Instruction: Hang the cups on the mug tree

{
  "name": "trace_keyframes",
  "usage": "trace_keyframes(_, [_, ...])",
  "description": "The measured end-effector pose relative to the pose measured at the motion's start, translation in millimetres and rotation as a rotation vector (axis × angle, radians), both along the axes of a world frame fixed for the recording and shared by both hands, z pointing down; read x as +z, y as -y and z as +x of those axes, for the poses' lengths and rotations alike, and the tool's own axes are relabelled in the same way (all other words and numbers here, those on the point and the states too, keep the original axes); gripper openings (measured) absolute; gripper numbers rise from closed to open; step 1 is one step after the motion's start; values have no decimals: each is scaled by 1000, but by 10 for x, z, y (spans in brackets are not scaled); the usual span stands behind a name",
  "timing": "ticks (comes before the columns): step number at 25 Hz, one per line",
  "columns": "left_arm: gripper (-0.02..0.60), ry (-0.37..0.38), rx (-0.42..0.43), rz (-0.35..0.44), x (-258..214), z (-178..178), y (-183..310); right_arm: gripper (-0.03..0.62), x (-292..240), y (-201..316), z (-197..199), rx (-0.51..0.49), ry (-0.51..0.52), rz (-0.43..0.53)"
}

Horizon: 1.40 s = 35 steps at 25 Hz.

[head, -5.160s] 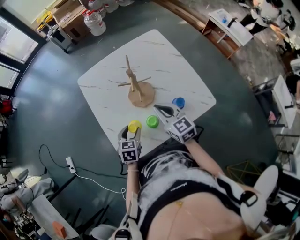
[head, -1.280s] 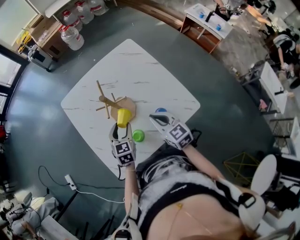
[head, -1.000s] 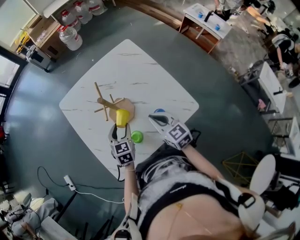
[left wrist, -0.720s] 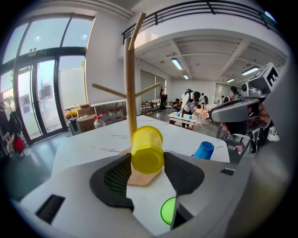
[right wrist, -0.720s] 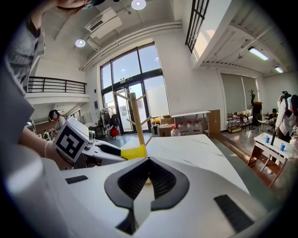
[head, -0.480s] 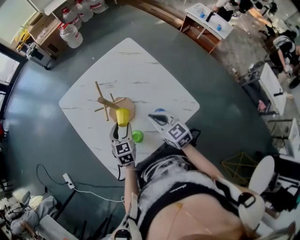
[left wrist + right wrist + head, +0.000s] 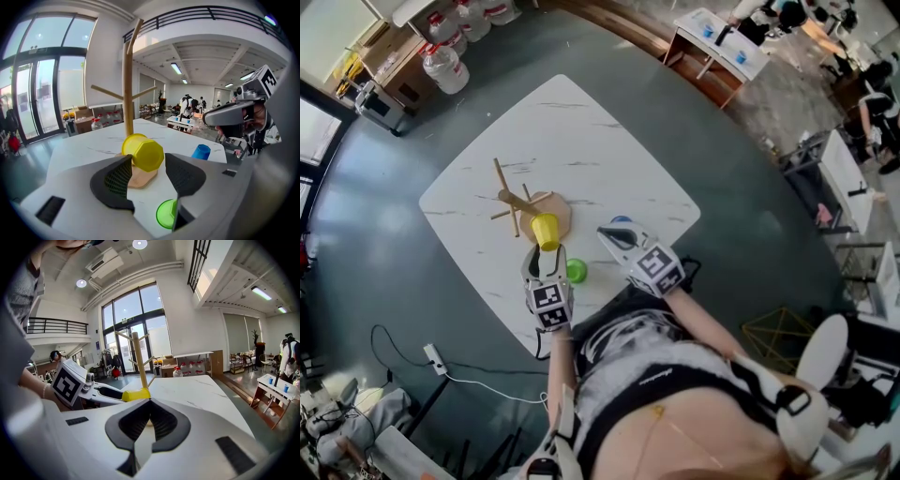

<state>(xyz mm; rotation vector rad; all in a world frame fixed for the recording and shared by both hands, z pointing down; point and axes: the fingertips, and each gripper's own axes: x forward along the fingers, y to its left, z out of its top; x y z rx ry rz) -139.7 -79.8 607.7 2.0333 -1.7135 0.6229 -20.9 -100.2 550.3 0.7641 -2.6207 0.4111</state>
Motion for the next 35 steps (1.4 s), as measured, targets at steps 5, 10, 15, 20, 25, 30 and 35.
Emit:
trace_keyframes(5, [235, -22, -6, 0, 20, 1, -53, 3, -1, -28, -39, -12, 4, 4])
trace_keyframes(10, [252, -32, 1, -6, 25, 11, -111, 3, 6, -53, -66, -20, 3, 3])
trace_keyframes(15, [267, -44, 11, -15, 40, 36, -169, 3, 19, -80, -97, -26, 10, 5])
trace_keyframes(20, [288, -59, 36, -29, 76, 84, -243, 3, 10, -123, -152, -36, 0, -4])
trace_keyframes(25, [288, -76, 63, -50, 114, 148, -349, 3, -12, -132, -211, -31, 23, 9])
trace_keyframes(30, [293, -93, 86, -73, 185, 180, -438, 4, 23, -173, -238, -35, 8, -6])
trace_keyframes(35, [293, -122, 109, -100, 231, 192, -521, 3, 32, -192, -296, -39, 12, 1])
